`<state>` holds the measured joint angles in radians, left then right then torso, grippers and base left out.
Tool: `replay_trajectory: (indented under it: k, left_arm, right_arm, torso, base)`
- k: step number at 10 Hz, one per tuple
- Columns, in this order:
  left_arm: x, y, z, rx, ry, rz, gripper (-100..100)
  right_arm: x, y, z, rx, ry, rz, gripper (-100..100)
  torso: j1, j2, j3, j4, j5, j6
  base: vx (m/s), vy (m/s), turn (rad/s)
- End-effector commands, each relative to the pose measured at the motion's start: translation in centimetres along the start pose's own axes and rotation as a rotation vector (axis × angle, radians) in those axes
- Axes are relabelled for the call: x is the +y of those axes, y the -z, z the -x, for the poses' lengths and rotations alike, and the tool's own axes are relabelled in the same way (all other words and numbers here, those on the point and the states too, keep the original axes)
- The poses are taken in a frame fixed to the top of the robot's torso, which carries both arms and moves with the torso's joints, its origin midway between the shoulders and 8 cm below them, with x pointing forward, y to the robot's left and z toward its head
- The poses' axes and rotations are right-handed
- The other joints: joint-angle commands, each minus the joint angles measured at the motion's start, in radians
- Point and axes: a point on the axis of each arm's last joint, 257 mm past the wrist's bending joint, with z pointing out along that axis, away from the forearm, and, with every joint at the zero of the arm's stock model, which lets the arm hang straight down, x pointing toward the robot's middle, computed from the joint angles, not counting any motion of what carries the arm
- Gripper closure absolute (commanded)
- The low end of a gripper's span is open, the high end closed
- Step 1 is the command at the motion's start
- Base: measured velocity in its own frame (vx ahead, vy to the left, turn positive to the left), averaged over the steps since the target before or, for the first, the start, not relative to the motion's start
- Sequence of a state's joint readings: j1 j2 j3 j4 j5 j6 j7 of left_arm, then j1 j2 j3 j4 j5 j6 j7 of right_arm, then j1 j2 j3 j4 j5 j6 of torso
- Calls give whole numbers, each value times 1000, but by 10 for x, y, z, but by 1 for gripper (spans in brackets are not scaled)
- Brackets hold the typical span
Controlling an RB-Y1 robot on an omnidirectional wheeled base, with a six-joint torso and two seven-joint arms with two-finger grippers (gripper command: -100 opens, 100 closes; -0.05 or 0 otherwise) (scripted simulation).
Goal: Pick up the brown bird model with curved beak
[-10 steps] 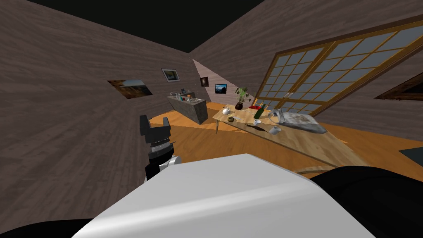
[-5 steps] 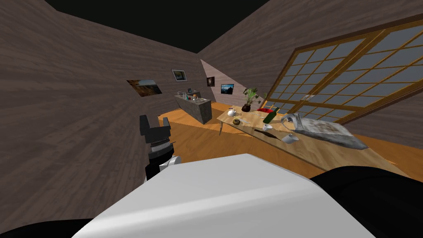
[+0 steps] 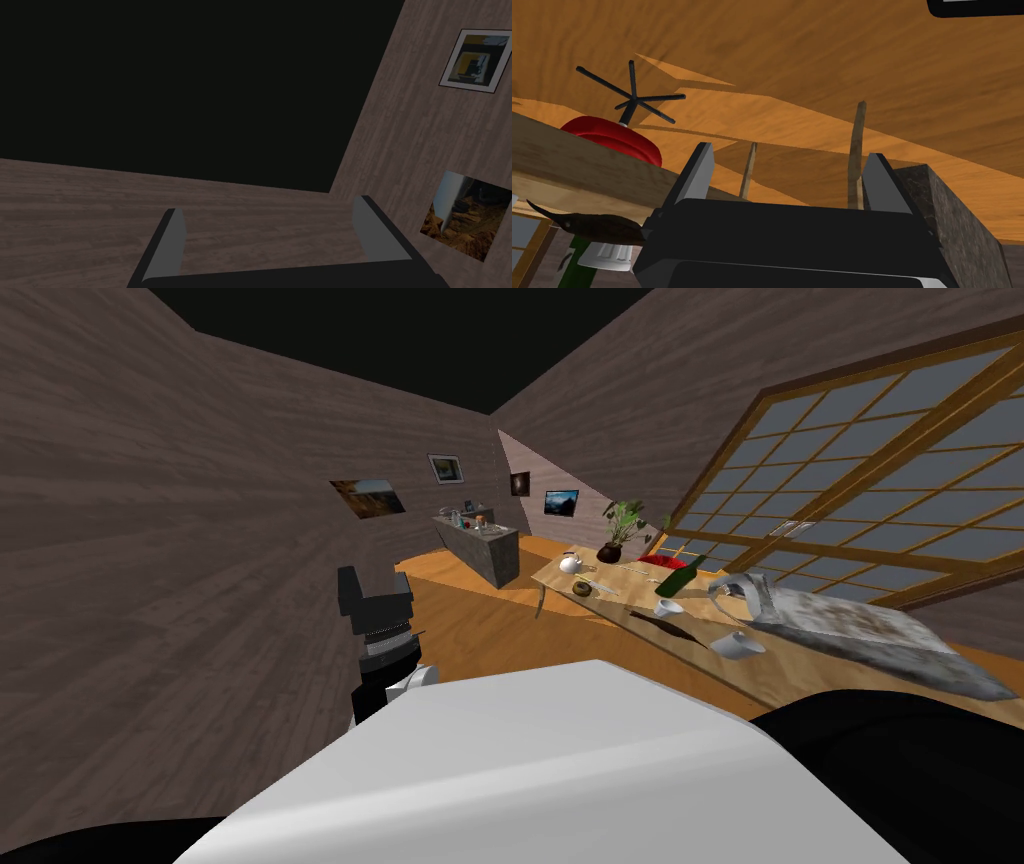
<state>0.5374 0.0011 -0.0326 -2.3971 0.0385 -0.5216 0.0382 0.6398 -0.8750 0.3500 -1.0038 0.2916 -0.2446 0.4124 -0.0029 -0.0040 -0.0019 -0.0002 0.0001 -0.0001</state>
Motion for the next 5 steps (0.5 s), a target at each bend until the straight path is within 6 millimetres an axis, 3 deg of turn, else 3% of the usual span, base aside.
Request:
replay_trajectory:
  k: [1,2,4,5]
  left_arm:
    - [0,0,0,0,0,0,0]
    - [0,0,0,0,0,0,0]
    - [0,0,0,0,0,0,0]
    - [0,0,0,0,0,0,0]
  right_arm:
    - [-43,19,-30,83,75,-78,-100]
    - [-34,16,-22,67,77,-60,-100]
    - [-49,21,-34,91,75,-89,-100]
    - [-68,30,-42,125,121,-115,-100]
  torso:
    - [0,0,0,0,0,0]
    - [-2,-3,-2,-1,0,0]
    - [0,0,0,0,-1,1]
    - [2,3,1,0,0,1]
  base:
    - [144,-66,348]
    - [117,-70,198]
    - [36,-22,4]
    - [64,-33,213]
